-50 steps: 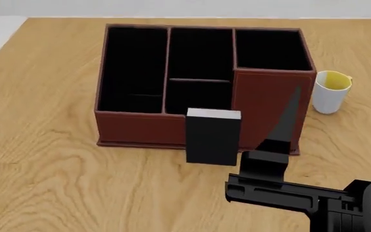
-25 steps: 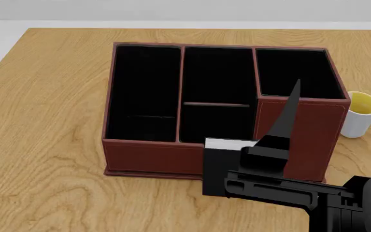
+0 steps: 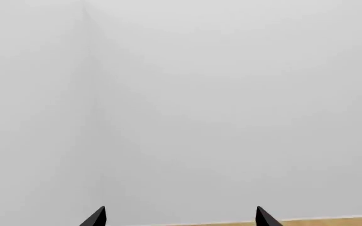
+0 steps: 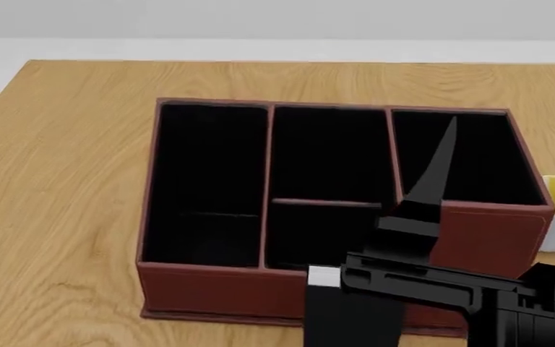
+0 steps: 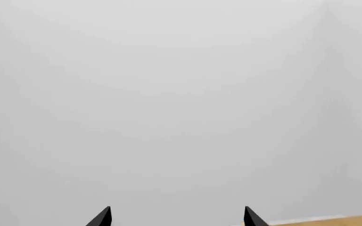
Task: Pick up the book and place it in the front compartment of the caddy.
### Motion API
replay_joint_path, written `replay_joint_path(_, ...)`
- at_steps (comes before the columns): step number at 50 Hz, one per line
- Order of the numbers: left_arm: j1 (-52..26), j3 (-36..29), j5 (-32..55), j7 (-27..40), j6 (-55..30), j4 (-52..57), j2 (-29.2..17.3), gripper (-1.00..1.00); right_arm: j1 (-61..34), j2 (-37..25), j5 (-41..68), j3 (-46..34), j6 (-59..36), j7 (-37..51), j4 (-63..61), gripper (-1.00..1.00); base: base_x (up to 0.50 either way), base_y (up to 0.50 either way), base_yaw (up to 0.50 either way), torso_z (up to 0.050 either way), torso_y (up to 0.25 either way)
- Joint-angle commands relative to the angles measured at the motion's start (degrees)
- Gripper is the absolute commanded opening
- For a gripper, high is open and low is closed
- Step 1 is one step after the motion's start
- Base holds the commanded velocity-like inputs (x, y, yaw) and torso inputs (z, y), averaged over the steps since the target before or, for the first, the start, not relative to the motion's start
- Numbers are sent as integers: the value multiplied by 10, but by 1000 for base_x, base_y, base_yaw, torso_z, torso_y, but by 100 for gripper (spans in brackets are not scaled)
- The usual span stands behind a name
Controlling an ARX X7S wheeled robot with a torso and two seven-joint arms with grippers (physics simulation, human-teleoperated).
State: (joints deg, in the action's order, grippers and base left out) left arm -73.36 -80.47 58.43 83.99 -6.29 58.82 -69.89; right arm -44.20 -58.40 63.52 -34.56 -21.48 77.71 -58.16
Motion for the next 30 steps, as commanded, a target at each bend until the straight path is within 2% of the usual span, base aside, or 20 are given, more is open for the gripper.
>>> replay_joint_path(1, -1, -1, 0, -1, 1, -1, -1, 100, 5, -5, -3, -1, 8, 0, -1, 100, 336, 0, 0, 0, 0)
replay_joint_path(25, 0, -2, -6, -4, 5, -7, -1, 100, 4, -9, -4, -6, 16, 2, -3, 100, 339, 0, 0, 0, 1)
replay_joint_path(30, 0, -2, -6, -2, 3, -3, -1, 100, -6, -7, 3, -8, 11, 5, -5, 100, -7, 0, 0, 0, 3)
